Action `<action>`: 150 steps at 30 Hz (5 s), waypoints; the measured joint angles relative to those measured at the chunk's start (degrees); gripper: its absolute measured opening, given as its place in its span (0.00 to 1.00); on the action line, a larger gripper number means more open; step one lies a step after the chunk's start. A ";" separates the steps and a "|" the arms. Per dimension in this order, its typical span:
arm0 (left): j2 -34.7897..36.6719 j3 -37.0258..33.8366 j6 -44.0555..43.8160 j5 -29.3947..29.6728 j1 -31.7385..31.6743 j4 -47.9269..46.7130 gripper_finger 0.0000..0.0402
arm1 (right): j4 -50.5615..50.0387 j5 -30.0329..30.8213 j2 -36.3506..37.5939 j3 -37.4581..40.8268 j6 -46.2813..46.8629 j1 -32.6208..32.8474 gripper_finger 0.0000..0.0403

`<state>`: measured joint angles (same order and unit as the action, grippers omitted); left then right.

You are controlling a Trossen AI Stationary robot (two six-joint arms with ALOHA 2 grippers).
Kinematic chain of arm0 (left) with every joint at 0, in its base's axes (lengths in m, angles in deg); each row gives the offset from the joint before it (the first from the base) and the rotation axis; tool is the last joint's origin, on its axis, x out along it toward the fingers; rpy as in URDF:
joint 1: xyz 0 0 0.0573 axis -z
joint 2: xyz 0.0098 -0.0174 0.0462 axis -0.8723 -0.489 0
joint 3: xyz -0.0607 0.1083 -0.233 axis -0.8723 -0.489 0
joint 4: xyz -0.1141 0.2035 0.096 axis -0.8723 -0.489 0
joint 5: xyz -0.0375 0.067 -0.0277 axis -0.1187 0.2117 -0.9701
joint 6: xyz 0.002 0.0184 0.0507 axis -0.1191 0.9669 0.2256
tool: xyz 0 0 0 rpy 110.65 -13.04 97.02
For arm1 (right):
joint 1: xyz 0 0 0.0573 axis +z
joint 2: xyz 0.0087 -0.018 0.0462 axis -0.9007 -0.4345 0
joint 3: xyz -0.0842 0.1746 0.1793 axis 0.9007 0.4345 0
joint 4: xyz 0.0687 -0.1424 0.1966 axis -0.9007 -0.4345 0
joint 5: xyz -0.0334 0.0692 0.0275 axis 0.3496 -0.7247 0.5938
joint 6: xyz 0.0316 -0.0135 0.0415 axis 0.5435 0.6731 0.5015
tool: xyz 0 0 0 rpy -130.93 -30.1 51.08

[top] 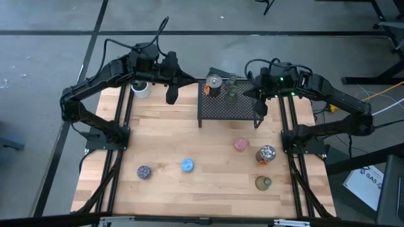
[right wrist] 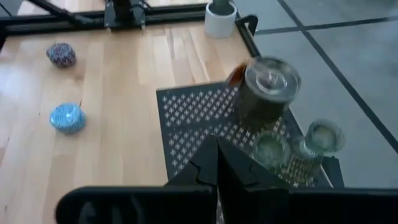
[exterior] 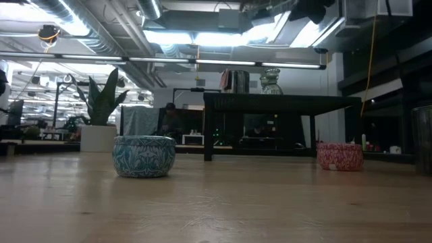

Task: Pick & Place candle stick holders
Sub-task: Put the red scented candle on the shelf

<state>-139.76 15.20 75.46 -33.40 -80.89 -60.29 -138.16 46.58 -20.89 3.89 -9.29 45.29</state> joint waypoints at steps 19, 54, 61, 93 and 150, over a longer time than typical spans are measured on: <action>-0.72 -0.02 -5.19 2.85 14.56 -2.64 0.08 | -0.14 -6.77 6.17 4.10 -4.25 -0.02 0.00; -2.08 -0.13 -9.63 4.63 29.92 -26.73 0.34 | 5.27 -10.82 6.69 4.09 12.29 0.46 0.00; -2.39 -2.95 -10.77 4.31 29.88 -26.36 0.46 | 5.19 -10.80 6.69 4.08 12.23 2.63 0.00; -5.16 -4.10 -15.16 12.54 38.29 -38.31 0.75 | 3.10 -10.66 6.67 4.04 12.02 4.11 0.00; -4.90 -49.21 -41.69 11.95 64.39 -10.66 0.91 | 3.13 -10.70 6.62 4.04 12.29 4.09 0.00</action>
<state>-144.65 -34.01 33.77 -21.45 -16.50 -70.95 -135.04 35.87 -14.27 7.93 3.00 49.37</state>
